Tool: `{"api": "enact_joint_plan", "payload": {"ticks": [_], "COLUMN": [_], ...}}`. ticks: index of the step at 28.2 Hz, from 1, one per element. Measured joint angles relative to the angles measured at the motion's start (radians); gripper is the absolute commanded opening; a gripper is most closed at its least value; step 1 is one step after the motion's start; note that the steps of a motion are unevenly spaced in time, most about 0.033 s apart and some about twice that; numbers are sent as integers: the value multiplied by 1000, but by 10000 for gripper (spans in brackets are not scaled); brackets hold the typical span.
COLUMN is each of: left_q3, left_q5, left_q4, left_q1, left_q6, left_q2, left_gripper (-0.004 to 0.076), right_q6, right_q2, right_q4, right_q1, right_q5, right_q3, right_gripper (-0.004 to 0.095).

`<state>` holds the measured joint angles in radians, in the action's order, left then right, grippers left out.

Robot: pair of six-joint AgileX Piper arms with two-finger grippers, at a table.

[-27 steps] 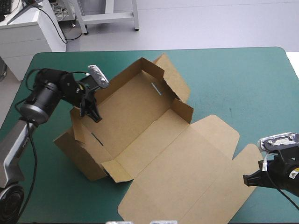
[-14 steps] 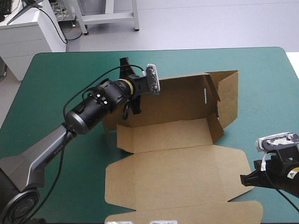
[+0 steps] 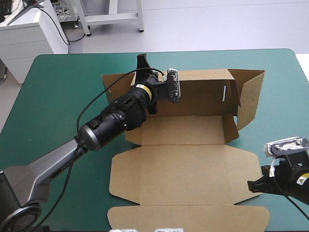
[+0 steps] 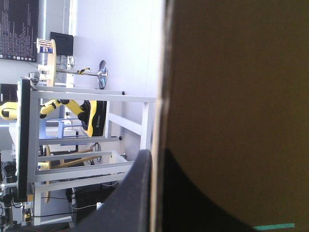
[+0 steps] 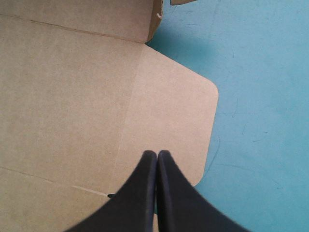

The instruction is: Fold the box

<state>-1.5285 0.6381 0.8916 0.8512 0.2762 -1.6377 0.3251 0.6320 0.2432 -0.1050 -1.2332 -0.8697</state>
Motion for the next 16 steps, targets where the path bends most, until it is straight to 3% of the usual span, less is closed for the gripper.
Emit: {"api": "enact_joint_plan", "payload": {"ticks": [7, 12, 16], "left_q3": [134, 259, 347], "left_q5": [6, 12, 63], "left_q4": [337, 589, 734], "left_q1": [64, 103, 110], "left_q6": [-276, -560, -695], "left_q2": [-12, -21, -21], "left_gripper": [-8, -8, -8], "right_q6": [0, -1, 3], "right_q2": [0, 0, 0], "right_q4": [0, 0, 1], "right_q1": [0, 0, 0], "right_q5": [1, 2, 3], "right_q3": [0, 0, 0], "right_gripper": [-19, -19, -19]}}
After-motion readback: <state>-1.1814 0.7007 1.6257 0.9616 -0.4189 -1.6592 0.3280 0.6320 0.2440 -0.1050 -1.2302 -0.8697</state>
